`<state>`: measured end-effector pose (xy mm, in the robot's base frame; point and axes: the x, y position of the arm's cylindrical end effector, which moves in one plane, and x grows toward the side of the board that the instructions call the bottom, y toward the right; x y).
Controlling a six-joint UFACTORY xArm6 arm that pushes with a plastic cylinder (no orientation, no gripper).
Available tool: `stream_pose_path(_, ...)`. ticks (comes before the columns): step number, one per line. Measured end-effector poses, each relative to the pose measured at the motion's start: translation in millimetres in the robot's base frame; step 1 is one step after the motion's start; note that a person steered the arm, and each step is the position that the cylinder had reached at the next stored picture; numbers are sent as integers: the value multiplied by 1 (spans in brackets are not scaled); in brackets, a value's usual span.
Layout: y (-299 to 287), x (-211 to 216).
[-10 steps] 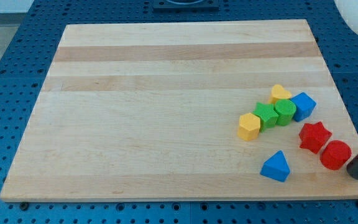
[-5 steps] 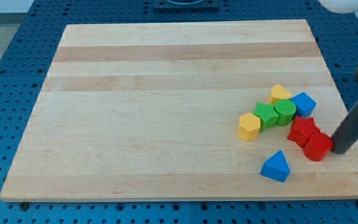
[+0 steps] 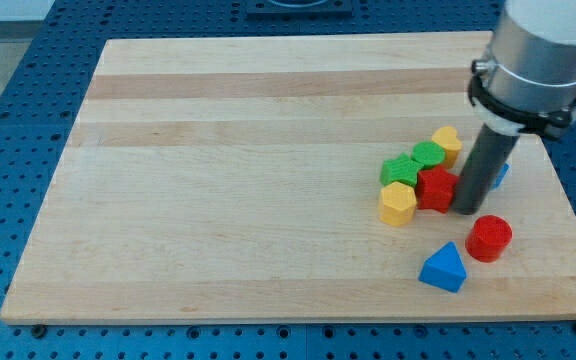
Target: Push the red star and green star away from the group of blocks
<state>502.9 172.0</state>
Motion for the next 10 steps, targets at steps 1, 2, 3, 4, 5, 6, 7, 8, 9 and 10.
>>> stream_pose_path(1,-22,-8)
stream_pose_path(2,-44,-21)
stream_pose_path(3,-68,-33)
stream_pose_path(4,-90,-44)
stream_pose_path(5,-109,-55)
stream_pose_path(6,-124,-63)
stream_pose_path(7,-124,-63)
stream_pose_path(8,-130,-75)
stream_pose_path(9,-130,-74)
stream_pose_path(10,-132,-53)
